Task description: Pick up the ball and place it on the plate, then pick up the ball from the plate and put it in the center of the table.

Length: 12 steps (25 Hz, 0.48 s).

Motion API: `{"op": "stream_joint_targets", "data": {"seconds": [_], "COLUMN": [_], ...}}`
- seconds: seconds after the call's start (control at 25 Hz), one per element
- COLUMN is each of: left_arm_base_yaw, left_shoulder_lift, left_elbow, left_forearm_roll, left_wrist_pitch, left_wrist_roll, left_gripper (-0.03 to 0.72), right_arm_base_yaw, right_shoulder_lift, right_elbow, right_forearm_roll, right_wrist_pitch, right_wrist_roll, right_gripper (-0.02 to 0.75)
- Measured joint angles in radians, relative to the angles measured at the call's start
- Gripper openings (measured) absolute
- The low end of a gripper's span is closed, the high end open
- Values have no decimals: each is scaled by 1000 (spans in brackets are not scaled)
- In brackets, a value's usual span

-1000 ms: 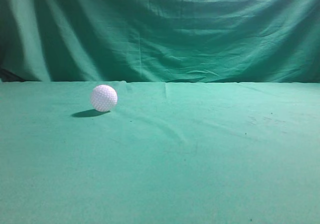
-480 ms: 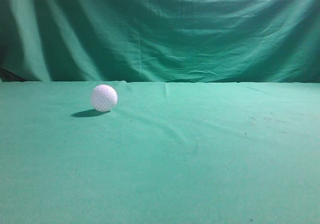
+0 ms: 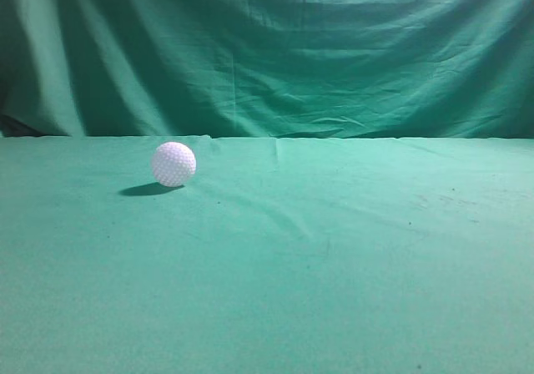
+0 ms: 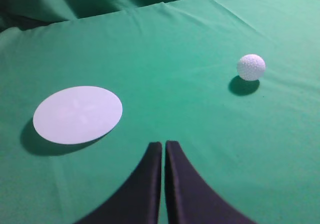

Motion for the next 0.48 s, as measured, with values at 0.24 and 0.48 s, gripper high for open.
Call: {"op": "stream_joint_targets", "data": {"seconds": [0.24,0.48], "left_arm_base_yaw": [0,0], "left_shoulder_lift": [0,0], "left_elbow": [25,25], "left_forearm_roll": [0,19], "left_wrist_pitch": [-18,-4], "left_wrist_roll": [-38,-44], "left_gripper": [0,0], "right_arm_base_yaw": [0,0], "right_shoulder_lift": [0,0], "right_elbow": [0,0], "right_forearm_roll": [0,0], "right_wrist_pitch": [0,0], "right_wrist_roll": [0,0], "right_gripper": [80,80]}}
